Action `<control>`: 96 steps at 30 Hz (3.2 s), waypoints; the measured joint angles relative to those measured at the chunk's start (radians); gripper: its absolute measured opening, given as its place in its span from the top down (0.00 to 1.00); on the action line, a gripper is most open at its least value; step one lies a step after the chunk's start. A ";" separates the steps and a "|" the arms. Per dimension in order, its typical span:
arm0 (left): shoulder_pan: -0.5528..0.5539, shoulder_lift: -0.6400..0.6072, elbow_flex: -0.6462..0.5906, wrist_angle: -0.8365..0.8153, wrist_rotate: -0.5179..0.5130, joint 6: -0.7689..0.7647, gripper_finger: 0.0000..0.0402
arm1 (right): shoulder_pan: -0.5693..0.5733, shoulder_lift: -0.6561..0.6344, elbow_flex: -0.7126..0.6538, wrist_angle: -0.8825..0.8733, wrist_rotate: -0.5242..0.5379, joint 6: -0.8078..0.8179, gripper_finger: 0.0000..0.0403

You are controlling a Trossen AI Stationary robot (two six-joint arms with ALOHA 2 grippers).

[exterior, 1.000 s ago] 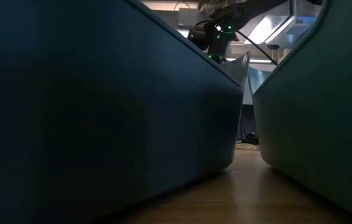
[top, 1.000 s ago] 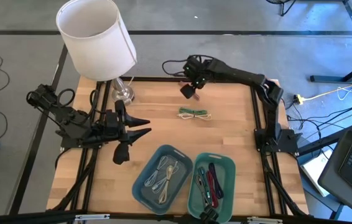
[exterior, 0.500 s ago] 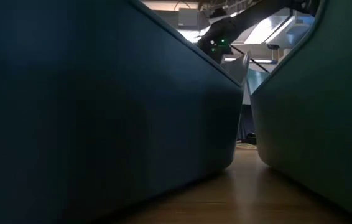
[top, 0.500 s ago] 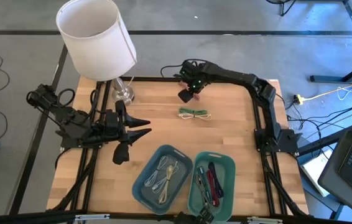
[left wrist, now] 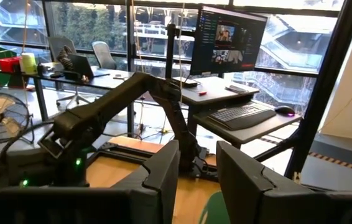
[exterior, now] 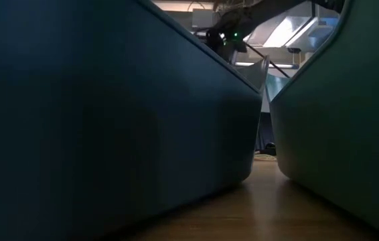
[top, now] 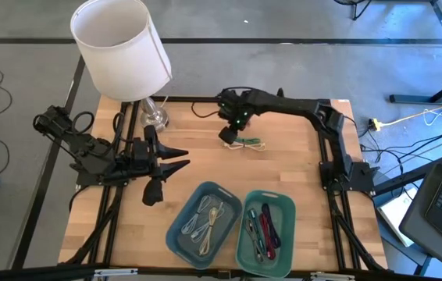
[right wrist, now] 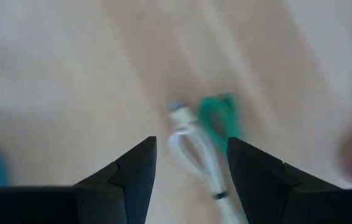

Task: Pick and place USB-C Cables
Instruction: Put the pink charger cable into the blue container

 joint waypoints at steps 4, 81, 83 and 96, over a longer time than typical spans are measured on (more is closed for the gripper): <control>0.000 0.000 0.000 0.001 0.000 -0.007 0.75 | -0.034 0.020 -0.003 0.012 0.042 -0.008 0.51; -0.010 0.000 0.000 -0.011 0.015 -0.018 0.78 | -0.290 -0.018 -0.190 0.129 -0.022 -0.083 0.40; -0.009 0.000 0.000 -0.016 0.015 -0.018 0.78 | -0.290 -0.018 -0.197 0.126 -0.022 -0.081 0.44; -0.009 0.000 0.000 -0.026 0.014 -0.018 0.78 | -0.287 -0.018 -0.302 0.155 -0.021 -0.052 0.69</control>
